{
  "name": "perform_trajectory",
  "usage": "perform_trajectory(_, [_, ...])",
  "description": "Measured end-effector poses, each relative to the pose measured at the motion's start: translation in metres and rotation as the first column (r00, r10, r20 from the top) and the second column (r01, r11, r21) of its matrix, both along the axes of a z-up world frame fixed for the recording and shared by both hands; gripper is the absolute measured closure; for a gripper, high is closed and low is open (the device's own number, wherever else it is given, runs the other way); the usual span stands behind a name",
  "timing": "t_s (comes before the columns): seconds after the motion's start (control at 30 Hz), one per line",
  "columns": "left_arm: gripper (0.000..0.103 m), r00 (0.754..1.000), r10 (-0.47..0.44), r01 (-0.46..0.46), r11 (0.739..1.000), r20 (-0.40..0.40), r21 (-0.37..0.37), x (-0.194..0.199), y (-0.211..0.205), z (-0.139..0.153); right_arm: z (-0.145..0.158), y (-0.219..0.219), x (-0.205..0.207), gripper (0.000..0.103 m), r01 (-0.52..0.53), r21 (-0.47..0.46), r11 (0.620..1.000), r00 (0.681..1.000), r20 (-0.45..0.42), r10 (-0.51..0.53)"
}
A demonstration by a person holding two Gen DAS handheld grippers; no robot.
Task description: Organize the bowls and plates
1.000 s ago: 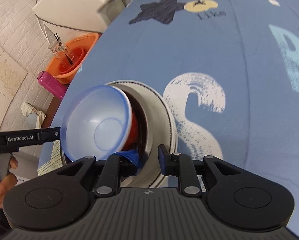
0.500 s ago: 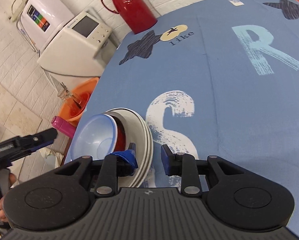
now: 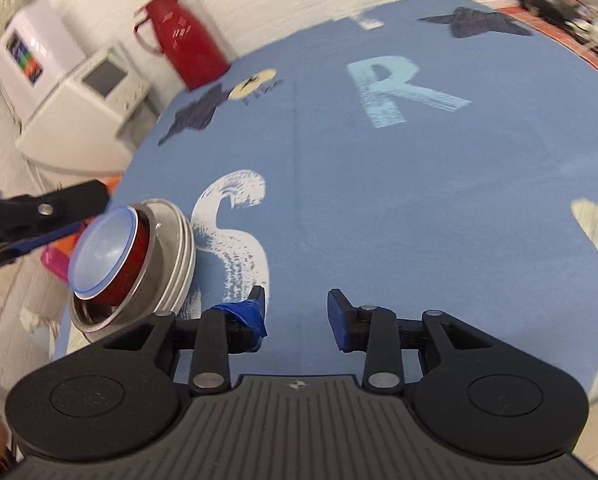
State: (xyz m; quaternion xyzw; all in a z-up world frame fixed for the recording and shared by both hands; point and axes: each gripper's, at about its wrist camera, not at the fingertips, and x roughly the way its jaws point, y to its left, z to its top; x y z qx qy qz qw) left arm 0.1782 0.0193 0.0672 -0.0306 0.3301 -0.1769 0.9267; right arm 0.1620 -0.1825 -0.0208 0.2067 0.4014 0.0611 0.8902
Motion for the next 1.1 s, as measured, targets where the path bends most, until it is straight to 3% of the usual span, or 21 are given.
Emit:
perform_trajectory(0.17, [0.044,1.000,-0.024,0.024,0.999,-0.010,0.031,-0.017,-0.030,-0.018,-0.011,-0.020,-0.037,0.084,0.141,0.046,0.989,0.990,0.008,-0.142])
perform_trajectory(0.27, [0.044,0.999,-0.027,0.028,0.998,-0.016,0.059,-0.032,-0.040,-0.028,-0.012,-0.028,-0.052,0.082,0.220,0.070,0.973,0.972,0.063,-0.225])
perform_trajectory(0.43, [0.044,0.999,-0.036,0.037,0.995,-0.011,0.088,-0.066,-0.037,-0.044,-0.019,-0.028,-0.070,0.080,0.261,0.095,0.961,0.958,0.093,-0.270])
perform_trajectory(0.73, [0.044,0.999,0.021,-0.018,0.994,-0.030,0.112,-0.117,-0.008,-0.082,-0.026,0.006,-0.113,0.079,0.206,0.046,0.978,0.968,0.139,-0.210])
perform_trajectory(0.93, [0.044,0.997,0.074,-0.079,0.986,0.035,0.146,-0.148,0.006,-0.086,-0.028,0.036,-0.139,0.079,0.141,-0.012,0.990,0.975,0.173,-0.137])
perform_trajectory(1.1, [0.043,0.994,0.080,-0.091,0.983,0.071,0.157,-0.161,0.012,-0.084,-0.026,0.046,-0.146,0.079,0.166,-0.103,0.981,0.969,0.201,-0.143])
